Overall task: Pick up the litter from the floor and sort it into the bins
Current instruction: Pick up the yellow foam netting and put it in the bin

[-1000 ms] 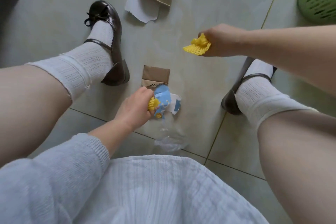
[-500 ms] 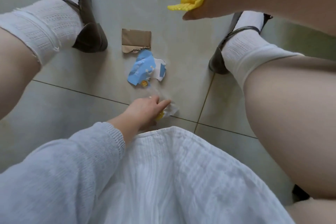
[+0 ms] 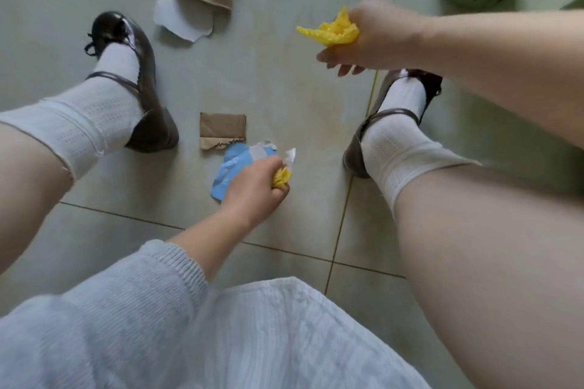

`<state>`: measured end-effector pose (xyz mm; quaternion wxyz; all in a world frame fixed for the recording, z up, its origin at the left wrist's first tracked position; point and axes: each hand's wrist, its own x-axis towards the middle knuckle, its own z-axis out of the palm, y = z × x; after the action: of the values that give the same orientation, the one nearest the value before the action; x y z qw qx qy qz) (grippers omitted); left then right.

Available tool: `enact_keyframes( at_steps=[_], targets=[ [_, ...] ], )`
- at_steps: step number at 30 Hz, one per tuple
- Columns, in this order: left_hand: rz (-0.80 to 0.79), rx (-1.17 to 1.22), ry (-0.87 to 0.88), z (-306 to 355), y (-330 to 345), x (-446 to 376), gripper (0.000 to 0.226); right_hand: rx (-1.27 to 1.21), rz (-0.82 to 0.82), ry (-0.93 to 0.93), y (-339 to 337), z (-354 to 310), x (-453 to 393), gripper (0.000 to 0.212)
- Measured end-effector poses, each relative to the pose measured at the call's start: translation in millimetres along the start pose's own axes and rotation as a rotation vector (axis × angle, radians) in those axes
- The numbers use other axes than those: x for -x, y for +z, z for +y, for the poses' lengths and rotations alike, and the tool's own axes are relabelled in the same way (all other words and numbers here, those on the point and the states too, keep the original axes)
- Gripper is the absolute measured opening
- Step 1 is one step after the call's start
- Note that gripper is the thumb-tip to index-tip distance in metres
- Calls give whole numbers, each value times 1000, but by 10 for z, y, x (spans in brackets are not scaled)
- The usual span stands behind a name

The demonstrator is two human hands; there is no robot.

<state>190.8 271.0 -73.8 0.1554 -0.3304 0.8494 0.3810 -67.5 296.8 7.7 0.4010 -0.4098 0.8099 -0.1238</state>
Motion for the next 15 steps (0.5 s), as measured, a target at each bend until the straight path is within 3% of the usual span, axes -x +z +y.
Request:
enact_keyframes(
  at_steps=[4, 8, 15],
  targets=[
    [178, 272, -68, 558, -482, -384, 32, -332, 108, 27, -390, 29, 179, 10],
    [248, 435, 14, 1275, -988, -716, 13, -590, 280, 114, -724, 136, 540, 7],
    [201, 599, 253, 2601, -1438, -913, 14, -613, 627, 205, -1228, 422, 1202, 13]
  ],
)
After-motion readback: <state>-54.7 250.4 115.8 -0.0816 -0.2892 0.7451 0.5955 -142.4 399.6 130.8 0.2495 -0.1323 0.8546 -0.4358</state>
